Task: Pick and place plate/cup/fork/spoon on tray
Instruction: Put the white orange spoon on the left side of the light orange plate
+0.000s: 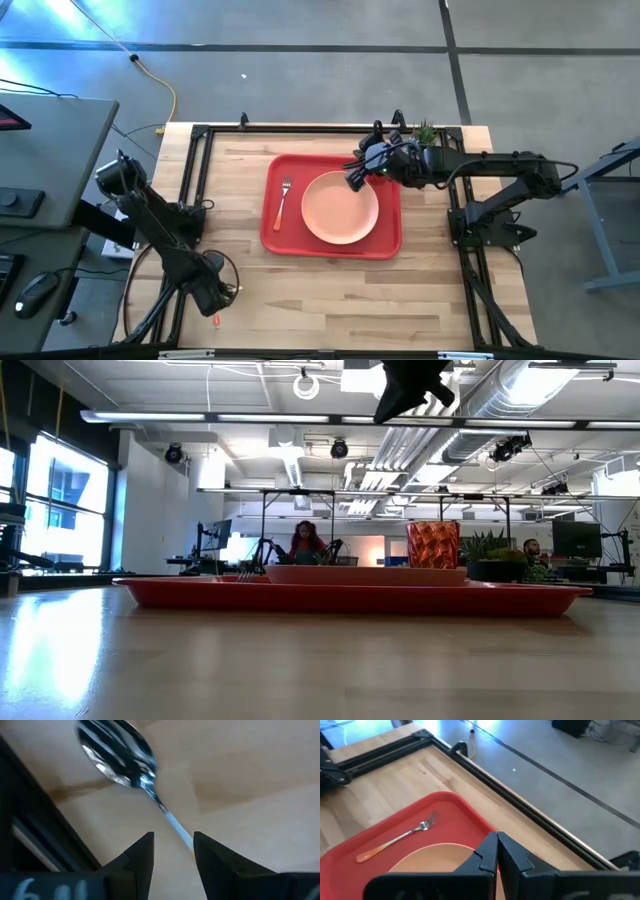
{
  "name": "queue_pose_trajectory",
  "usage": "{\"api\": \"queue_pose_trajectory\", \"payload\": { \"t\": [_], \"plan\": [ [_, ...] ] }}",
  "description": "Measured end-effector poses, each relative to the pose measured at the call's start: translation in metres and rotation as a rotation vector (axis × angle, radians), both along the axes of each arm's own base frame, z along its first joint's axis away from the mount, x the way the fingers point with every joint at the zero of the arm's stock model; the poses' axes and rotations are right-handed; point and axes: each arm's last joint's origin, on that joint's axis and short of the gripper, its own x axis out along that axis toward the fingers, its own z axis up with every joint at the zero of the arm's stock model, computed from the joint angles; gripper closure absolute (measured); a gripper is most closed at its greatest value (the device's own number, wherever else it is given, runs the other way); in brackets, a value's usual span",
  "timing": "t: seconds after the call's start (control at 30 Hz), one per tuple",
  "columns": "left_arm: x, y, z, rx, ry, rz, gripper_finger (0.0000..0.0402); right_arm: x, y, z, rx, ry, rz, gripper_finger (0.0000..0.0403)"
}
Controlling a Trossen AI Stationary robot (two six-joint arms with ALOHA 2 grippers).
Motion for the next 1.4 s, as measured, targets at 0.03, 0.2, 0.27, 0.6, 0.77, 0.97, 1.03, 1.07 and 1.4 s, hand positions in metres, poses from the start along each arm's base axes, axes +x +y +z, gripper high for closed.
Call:
{"api": "queue_pose_trajectory", "payload": {
  "t": [0.03,0.2,0.27,0.6,0.77,0.97,1.03,1.07,1.4],
  "plan": [
    [-0.001,0.001,-0.001,0.018,0.012,0.000,0.0275,0.001,0.000,0.001,-0.001,-0.004,0.009,0.0401],
    [-0.003,0.006,-0.018,0.048,0.031,0.004,0.0275,0.002,0.000,0.002,-0.004,-0.017,0.017,0.0401],
    [-0.004,0.007,-0.027,0.004,0.008,-0.015,0.0275,0.002,0.001,0.002,0.003,-0.016,0.030,0.0401],
    [-0.005,0.017,-0.029,-0.009,-0.001,-0.011,0.0331,0.001,0.015,-0.002,0.021,0.028,0.091,0.0401],
    [-0.003,0.019,-0.026,-0.023,-0.022,-0.005,0.0389,-0.001,0.021,-0.003,0.008,0.055,0.096,0.0401],
    [0.010,0.031,-0.009,-0.002,-0.171,0.080,0.0396,-0.002,0.023,-0.004,-0.006,0.061,0.089,0.0401],
    [0.017,0.039,0.005,0.019,-0.246,0.110,0.0396,-0.002,0.023,-0.004,-0.013,0.068,0.096,0.0401],
    [0.020,0.044,0.012,0.039,-0.279,0.118,0.0396,-0.002,0.023,-0.004,-0.016,0.074,0.105,0.0401],
    [0.055,0.133,0.050,0.246,-0.450,0.216,0.0396,-0.001,0.019,-0.004,-0.005,0.090,0.133,0.0401]
  ]
}}
